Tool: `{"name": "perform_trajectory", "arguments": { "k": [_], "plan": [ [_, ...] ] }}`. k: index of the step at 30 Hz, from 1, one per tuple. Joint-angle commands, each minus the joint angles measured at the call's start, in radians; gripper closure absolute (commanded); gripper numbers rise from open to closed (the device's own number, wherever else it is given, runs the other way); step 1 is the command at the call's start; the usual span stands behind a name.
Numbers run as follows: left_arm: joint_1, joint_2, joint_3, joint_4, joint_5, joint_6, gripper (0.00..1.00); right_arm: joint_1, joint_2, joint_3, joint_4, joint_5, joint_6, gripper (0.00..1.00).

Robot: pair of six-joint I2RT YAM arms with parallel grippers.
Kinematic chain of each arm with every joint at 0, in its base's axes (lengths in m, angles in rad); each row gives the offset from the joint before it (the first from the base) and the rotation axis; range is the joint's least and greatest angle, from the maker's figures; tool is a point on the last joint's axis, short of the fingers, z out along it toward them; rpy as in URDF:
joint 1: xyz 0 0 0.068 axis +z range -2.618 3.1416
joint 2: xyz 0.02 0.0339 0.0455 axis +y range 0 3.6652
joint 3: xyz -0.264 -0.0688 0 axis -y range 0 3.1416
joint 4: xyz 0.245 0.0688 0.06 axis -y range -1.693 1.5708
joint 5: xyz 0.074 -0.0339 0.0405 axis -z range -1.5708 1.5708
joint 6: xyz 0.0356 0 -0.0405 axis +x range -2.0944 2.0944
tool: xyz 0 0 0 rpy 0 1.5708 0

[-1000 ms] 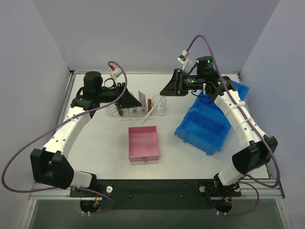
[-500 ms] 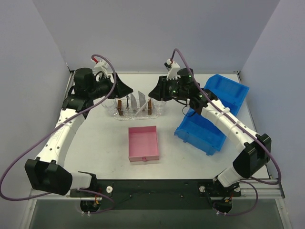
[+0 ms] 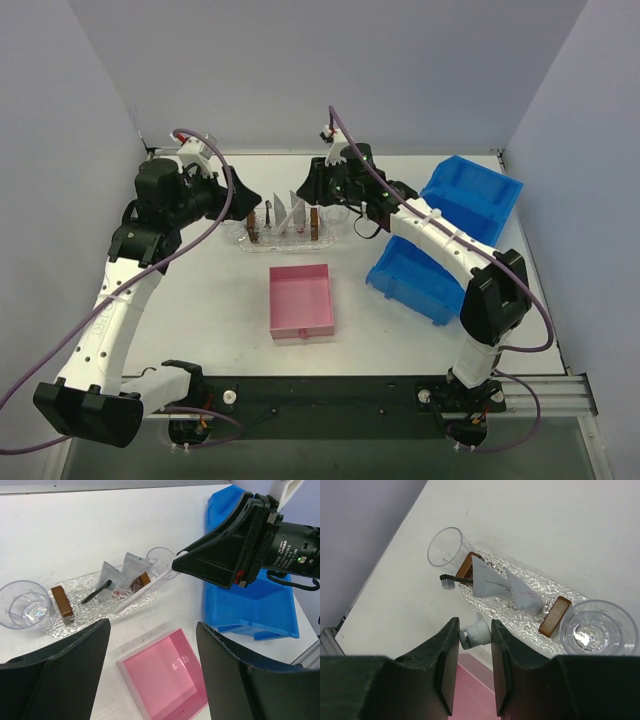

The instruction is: Prepare toiletry sets of a toothbrush and toothpaste on the tray

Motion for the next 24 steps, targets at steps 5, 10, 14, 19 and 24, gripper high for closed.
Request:
{"name": "perform_trajectory", "arguments": {
  "k": [5,10,14,19,24],
  "plan": [
    [-0.015,-0.021,-0.006,-0.023,-0.053,0.067,0.20,0.045,0.023,0.110,0.076,0.074,-0.043,1.00],
    [-0.018,-0.024,-0.008,-0.029,-0.063,0.078,0.19,0.059,0.040,0.139,0.070,0.091,-0.053,1.00],
    [-0.016,-0.025,-0.010,-0.029,-0.063,0.078,0.19,0.060,0.055,0.162,0.062,0.084,-0.055,1.00],
    [-0.018,-0.024,-0.010,-0.029,-0.063,0.080,0.19,0.060,0.069,0.173,0.065,0.088,-0.050,1.00],
    [-0.016,-0.022,-0.005,-0.032,-0.066,0.081,0.18,0.060,0.080,0.188,0.070,0.090,-0.052,1.00]
  ]
}}
